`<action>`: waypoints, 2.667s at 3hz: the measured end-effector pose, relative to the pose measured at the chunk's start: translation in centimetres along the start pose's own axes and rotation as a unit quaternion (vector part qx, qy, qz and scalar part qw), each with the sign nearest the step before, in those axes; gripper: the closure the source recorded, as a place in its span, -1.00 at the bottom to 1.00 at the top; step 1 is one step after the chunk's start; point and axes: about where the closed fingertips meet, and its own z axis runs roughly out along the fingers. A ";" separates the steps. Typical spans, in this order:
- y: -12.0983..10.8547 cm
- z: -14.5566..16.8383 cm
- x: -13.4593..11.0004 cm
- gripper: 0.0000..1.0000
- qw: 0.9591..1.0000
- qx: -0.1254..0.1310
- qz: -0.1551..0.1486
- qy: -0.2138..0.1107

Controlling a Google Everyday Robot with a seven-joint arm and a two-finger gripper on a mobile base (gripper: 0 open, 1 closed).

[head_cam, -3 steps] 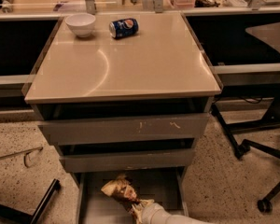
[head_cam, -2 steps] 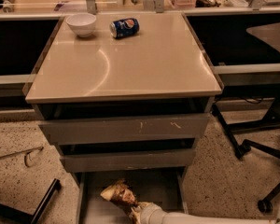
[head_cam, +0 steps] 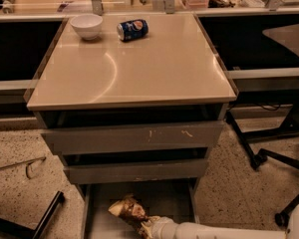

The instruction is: Place brown chip bag into bottom drawer

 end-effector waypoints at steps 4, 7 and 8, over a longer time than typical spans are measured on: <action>-2.1 3.9 4.8 0.18 0.999 0.008 0.049 0.015; -2.1 3.9 4.8 -1.00 0.999 0.008 0.049 0.015; -2.1 3.9 4.8 -1.00 0.999 0.008 0.049 0.015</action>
Offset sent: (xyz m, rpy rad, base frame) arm 0.0033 -0.0192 -0.1119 0.0227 0.1253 -0.1276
